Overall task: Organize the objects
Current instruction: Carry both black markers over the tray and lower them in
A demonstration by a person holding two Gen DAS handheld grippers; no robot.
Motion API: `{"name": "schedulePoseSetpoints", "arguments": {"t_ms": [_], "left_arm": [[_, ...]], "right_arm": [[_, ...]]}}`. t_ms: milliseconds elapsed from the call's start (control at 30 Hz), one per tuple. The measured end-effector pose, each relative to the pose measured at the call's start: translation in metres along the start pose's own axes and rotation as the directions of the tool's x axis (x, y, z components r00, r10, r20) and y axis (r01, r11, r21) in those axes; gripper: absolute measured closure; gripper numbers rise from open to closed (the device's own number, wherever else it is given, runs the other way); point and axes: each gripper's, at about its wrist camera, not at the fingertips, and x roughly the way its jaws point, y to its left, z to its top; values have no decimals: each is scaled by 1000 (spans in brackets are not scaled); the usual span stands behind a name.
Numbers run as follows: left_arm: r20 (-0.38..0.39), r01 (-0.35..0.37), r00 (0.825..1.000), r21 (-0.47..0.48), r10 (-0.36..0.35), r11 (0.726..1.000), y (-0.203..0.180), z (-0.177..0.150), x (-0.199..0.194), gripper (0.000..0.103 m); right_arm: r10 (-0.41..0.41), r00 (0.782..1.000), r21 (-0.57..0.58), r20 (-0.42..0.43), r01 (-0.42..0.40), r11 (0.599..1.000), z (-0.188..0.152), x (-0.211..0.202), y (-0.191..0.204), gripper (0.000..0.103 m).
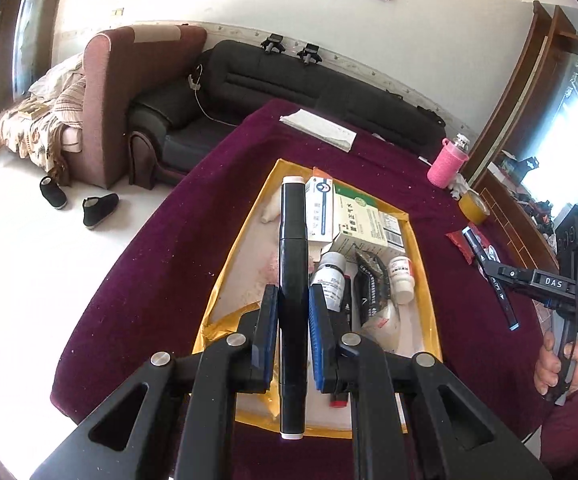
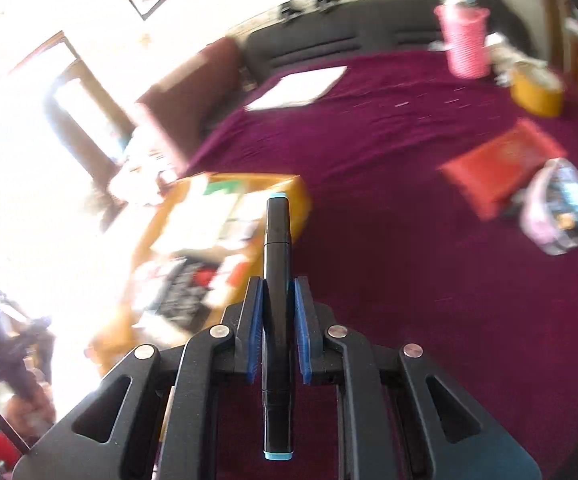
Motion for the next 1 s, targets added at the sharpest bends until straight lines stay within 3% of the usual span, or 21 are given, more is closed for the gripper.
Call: {"name": "schedulePoseSetpoints", "arguments": {"t_ms": [200, 400, 500, 700, 900, 1000], "left_arm": [[-101, 16, 995, -18, -17, 1000, 17, 14, 32, 91], [-186, -9, 983, -14, 6, 1000, 21, 24, 71, 91], [-213, -36, 976, -4, 34, 999, 20, 26, 86, 91], [-230, -38, 973, -19, 32, 999, 23, 22, 104, 91], [-191, 7, 981, -101, -26, 995, 33, 23, 99, 90], [-150, 31, 987, -141, -52, 990, 37, 24, 85, 79]], "right_arm": [[183, 979, 31, -95, -181, 983, -5, 42, 56, 90], [266, 949, 95, -170, -253, 963, -8, 95, 104, 90], [292, 935, 167, -200, -261, 951, -7, 124, 115, 90], [274, 934, 271, -229, -209, 940, -5, 168, 114, 90], [247, 937, 254, -246, -183, 950, -6, 179, 124, 90], [242, 936, 242, -254, -181, 953, -6, 183, 131, 90]]}}
